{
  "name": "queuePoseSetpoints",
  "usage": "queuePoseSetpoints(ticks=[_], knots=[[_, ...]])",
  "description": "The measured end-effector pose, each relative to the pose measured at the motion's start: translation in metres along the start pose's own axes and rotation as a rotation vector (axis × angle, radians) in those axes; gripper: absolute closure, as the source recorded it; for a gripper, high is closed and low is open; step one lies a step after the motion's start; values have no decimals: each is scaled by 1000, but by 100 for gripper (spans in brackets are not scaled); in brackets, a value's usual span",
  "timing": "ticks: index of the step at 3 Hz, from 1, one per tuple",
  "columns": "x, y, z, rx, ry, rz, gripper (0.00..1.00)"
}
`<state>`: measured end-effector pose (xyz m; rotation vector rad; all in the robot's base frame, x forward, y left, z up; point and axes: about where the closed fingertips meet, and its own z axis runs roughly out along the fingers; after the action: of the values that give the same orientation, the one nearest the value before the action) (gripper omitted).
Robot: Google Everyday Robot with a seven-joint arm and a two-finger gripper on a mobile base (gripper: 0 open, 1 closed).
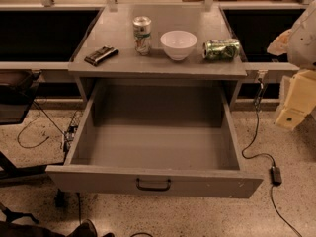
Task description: Place rxbar blueberry into top drawer
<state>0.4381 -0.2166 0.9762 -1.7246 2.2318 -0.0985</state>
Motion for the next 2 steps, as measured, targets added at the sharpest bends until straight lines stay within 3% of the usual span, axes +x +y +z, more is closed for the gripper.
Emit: queuePoseSetpoints(ticks=[1,2], knots=[[0,0,0,0,0,0,0],[-30,-2,0,36,-71,-14,0]])
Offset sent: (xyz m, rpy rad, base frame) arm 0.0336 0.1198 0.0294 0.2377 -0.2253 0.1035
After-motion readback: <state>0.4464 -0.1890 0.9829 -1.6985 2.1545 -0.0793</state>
